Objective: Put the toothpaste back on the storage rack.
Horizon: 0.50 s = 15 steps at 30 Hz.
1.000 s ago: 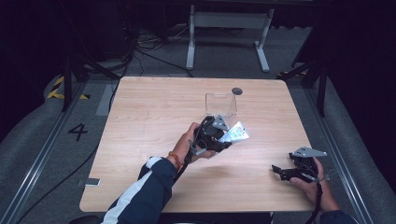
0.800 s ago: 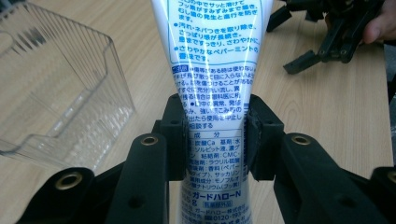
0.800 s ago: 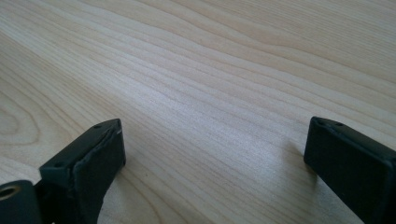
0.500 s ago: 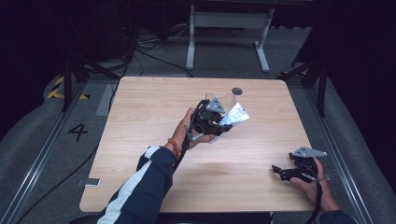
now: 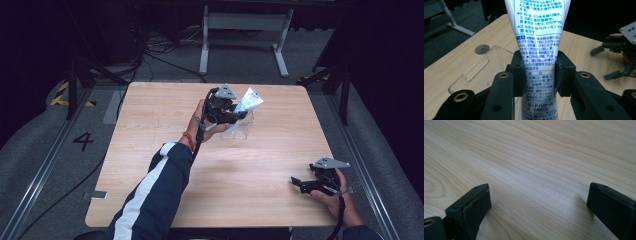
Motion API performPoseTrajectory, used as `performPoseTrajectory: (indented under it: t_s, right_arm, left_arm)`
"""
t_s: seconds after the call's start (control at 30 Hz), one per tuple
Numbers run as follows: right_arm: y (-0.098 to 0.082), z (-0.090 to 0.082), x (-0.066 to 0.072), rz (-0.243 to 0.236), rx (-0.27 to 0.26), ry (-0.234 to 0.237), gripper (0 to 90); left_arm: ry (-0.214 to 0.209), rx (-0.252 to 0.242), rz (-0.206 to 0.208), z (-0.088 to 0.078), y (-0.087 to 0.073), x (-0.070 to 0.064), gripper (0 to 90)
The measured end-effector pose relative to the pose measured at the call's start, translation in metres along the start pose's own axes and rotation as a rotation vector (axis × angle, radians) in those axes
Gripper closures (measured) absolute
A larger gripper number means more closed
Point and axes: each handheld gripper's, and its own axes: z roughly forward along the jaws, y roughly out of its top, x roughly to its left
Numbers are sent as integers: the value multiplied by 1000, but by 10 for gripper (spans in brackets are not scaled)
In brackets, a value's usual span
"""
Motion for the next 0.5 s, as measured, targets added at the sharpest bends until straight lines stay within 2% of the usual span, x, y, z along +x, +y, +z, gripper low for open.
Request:
performPoseTrajectory:
  t_s: [0.23, 0.27, 0.5]
  right_arm:
    - [0, 0, 0, -3, -3, -1, 55]
    - [0, 0, 0, -4, -2, -1, 55]
    - [0, 0, 0, -3, -3, -1, 55]
  left_arm:
    - [7, -16, -20, 10, 1, 14, 662]
    - [17, -25, -20, 13, 2, 17, 662]
    - [17, -53, -17, 22, 8, 27, 662]
